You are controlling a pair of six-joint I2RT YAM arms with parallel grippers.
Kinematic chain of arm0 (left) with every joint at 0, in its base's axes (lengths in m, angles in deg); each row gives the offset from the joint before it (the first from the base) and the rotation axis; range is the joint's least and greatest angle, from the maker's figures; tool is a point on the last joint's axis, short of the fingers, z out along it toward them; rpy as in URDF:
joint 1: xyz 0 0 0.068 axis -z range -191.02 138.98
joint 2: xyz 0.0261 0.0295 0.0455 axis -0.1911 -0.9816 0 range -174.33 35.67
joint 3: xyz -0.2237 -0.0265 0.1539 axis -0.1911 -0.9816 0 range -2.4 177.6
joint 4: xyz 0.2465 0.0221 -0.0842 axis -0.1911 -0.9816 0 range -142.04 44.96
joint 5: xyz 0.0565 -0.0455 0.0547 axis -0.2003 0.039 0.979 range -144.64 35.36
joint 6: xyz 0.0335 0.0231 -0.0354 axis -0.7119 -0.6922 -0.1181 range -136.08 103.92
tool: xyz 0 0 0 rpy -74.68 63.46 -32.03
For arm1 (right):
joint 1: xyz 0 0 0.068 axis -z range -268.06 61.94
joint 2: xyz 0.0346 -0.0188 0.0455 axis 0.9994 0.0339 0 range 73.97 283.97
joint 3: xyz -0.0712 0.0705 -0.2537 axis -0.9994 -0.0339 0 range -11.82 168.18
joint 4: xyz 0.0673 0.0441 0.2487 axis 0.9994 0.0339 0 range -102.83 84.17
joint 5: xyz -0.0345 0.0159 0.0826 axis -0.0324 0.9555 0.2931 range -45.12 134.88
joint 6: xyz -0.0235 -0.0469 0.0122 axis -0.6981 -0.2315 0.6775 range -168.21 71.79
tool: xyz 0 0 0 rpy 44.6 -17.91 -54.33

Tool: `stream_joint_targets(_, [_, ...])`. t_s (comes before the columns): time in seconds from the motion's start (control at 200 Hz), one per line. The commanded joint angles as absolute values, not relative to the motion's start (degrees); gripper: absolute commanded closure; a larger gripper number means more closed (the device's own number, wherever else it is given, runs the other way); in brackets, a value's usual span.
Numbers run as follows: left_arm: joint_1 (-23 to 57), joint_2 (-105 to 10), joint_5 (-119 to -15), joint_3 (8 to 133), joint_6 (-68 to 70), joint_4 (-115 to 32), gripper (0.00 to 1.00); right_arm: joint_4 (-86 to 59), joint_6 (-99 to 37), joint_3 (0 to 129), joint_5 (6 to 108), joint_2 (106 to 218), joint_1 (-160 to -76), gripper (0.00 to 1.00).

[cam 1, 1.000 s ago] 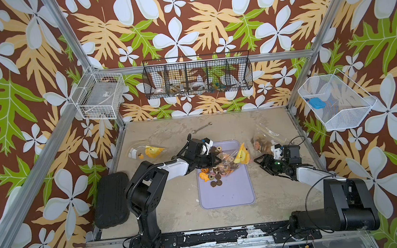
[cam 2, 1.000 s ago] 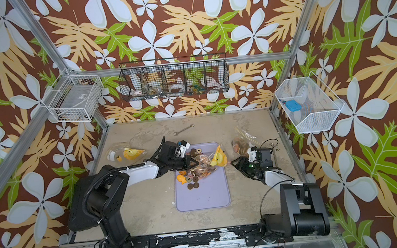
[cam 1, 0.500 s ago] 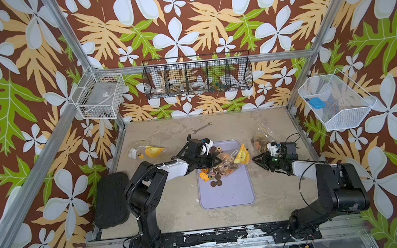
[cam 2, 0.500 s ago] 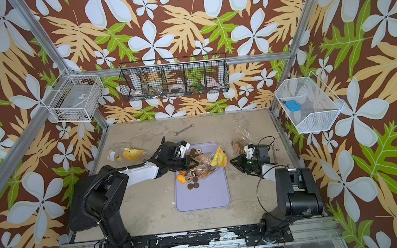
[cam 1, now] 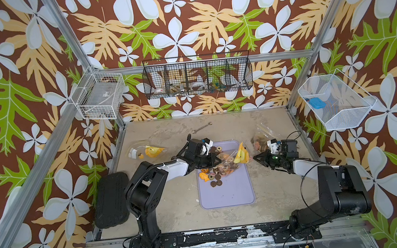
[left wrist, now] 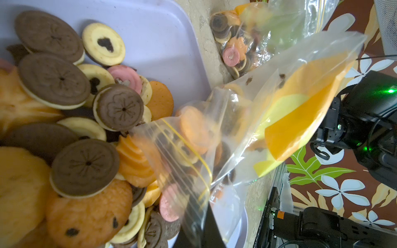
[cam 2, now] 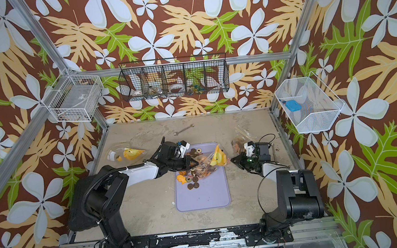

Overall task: Pour cookies out of the ziploc bag
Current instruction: 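Pour the cookies out of the ziploc bag onto the tray.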

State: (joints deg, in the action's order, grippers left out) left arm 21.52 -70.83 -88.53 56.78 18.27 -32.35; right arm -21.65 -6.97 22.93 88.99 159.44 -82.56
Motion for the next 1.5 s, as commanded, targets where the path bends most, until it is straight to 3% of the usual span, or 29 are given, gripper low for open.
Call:
stream_joint_targets(0.0, [21.42, -69.98, -89.25, 56.80, 18.02, -31.24, 1.00, -20.52, -8.38, 23.20, 90.54, 156.27, -82.54, 1.00])
stream_joint_targets(0.245, [21.42, -70.23, -89.02, 56.53, 18.16, -30.72, 1.00, -18.61, -9.47, 19.66, 92.31, 143.66, -82.56, 1.00])
stream_joint_targets(0.48, [21.42, -70.73, -88.96, 56.60, 18.73, -30.10, 1.00, -14.81, -11.45, 20.15, 93.03, 143.65, -82.54, 1.00])
stream_joint_targets(0.716, [21.33, -70.62, -87.87, 56.49, 18.80, -30.19, 1.00, -16.32, -8.26, 24.30, 96.56, 135.24, -84.08, 1.00])
stream_joint_targets(0.961, [21.33, -70.77, -87.55, 56.24, 19.23, -30.16, 1.00, -6.26, -14.41, 21.78, 88.48, 140.98, -85.18, 1.00])
stream_joint_targets(1.126, [21.37, -70.59, -87.23, 56.36, 18.92, -30.76, 1.00, -5.76, -14.61, 22.25, 89.71, 139.99, -85.23, 1.00])
stream_joint_targets(1.246, [21.33, -70.59, -87.25, 56.39, 19.03, -30.72, 1.00, -13.80, -10.70, 21.89, 95.49, 134.20, -86.37, 1.00])
stream_joint_targets(1.351, [21.35, -70.59, -87.19, 56.22, 19.10, -30.58, 1.00, -12.81, -10.99, 21.21, 91.44, 131.57, -87.11, 1.00])
stream_joint_targets(1.496, [21.33, -70.42, -87.27, 55.94, 19.27, -30.46, 1.00, -8.46, -13.22, 19.29, 88.52, 137.75, -87.09, 1.00])
